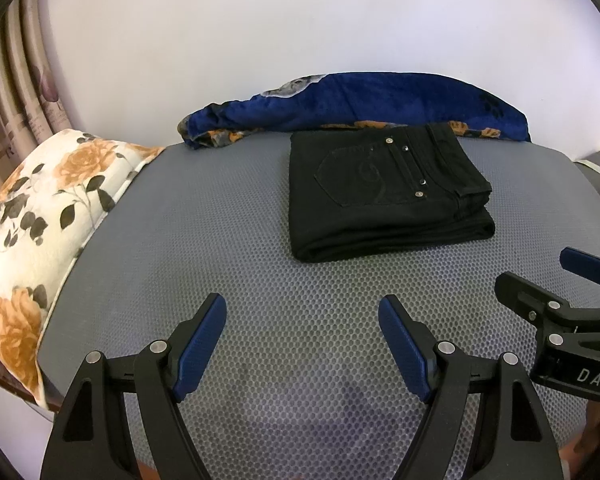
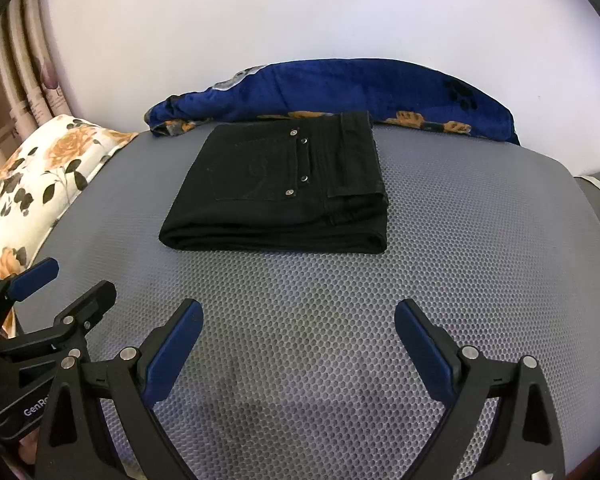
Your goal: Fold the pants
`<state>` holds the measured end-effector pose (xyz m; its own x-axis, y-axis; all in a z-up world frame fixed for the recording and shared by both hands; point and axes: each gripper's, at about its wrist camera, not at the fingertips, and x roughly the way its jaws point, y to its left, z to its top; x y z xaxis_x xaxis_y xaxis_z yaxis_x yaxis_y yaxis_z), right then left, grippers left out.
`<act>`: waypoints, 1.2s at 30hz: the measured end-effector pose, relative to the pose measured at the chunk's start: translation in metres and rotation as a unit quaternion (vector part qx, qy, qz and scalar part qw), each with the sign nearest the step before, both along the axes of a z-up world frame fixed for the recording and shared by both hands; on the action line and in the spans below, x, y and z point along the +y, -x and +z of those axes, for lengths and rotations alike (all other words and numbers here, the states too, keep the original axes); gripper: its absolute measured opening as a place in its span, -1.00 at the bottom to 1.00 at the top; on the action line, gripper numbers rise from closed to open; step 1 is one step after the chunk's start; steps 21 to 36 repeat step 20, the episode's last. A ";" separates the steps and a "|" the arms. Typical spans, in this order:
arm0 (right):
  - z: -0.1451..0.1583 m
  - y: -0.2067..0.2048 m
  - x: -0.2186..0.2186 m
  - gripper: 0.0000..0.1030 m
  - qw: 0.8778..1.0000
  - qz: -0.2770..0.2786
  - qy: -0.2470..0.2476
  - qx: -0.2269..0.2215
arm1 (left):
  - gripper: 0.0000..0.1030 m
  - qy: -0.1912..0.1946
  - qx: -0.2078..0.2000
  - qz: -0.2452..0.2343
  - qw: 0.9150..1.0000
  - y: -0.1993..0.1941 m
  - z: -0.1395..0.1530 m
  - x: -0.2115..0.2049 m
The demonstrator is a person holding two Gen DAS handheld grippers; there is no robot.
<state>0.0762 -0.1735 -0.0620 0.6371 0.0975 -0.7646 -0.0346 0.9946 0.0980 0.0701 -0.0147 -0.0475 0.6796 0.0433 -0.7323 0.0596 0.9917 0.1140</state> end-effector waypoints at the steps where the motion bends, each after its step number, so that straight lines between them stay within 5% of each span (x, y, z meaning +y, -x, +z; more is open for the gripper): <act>1: 0.000 0.000 0.000 0.86 1.000 0.000 0.000 0.000 | 0.53 0.000 0.001 -0.002 1.000 0.000 0.000 0.000; 36: -0.004 0.001 0.001 0.86 1.000 -0.004 -0.003 0.006 | 0.53 0.000 0.005 -0.010 1.000 -0.001 -0.003 -0.002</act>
